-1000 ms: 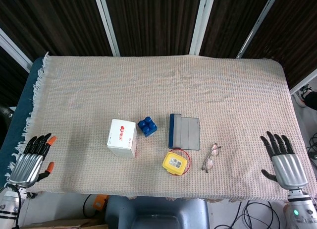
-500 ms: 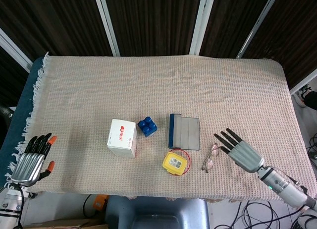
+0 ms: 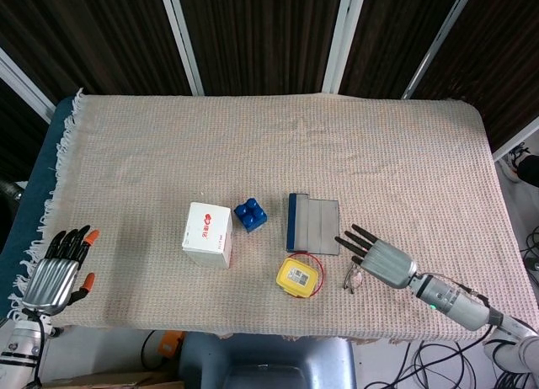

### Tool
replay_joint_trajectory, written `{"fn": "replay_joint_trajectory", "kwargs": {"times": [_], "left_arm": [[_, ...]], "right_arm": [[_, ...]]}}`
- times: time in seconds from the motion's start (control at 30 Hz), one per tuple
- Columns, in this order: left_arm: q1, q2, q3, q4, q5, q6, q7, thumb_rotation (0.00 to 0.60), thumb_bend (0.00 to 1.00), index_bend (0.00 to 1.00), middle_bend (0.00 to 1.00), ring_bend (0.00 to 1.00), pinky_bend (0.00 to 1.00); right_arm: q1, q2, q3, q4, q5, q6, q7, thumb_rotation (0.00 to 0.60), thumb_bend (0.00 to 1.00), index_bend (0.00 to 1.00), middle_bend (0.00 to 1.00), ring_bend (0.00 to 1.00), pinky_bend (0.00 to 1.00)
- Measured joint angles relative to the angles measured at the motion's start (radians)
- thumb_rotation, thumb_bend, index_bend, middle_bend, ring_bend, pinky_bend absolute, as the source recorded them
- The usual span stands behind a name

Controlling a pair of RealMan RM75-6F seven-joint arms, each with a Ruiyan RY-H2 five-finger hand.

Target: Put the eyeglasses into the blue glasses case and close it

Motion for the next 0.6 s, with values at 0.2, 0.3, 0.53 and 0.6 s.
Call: {"fn": "replay_joint_trajectory", "kwargs": {"times": [0.2, 0.3, 0.53, 0.6], "left_arm": [[0.000, 0.001, 0.000, 0.001, 0.001, 0.000, -0.003, 0.600, 0.42, 0.00, 0.00, 0.00, 0.01], [-0.001, 0.001, 0.000, 0.001, -0.002, -0.003, -0.002, 0.600, 0.42, 0.00, 0.00, 0.00, 0.01], [-0.001, 0.001, 0.000, 0.001, -0.003, -0.001, -0.003, 0.600, 0.42, 0.00, 0.00, 0.00, 0.01], [-0.001, 0.002, 0.000, 0.002, -0.003, -0.001, -0.004, 0.600, 0.42, 0.00, 0.00, 0.00, 0.01]], "right_arm": [[0.024, -0.016, -0.013, 0.012, 0.013, -0.028, -0.006, 0.600, 0.43, 0.60, 0.00, 0.00, 0.00], [0.035, -0.028, -0.016, 0.019, 0.020, -0.035, -0.007, 0.600, 0.44, 0.62, 0.00, 0.00, 0.00], [0.054, -0.055, -0.025, 0.036, 0.039, -0.046, 0.007, 0.600, 0.44, 0.62, 0.00, 0.00, 0.00], [0.058, -0.060, -0.029, 0.038, 0.042, -0.046, 0.010, 0.600, 0.46, 0.63, 0.00, 0.00, 0.00]]}}
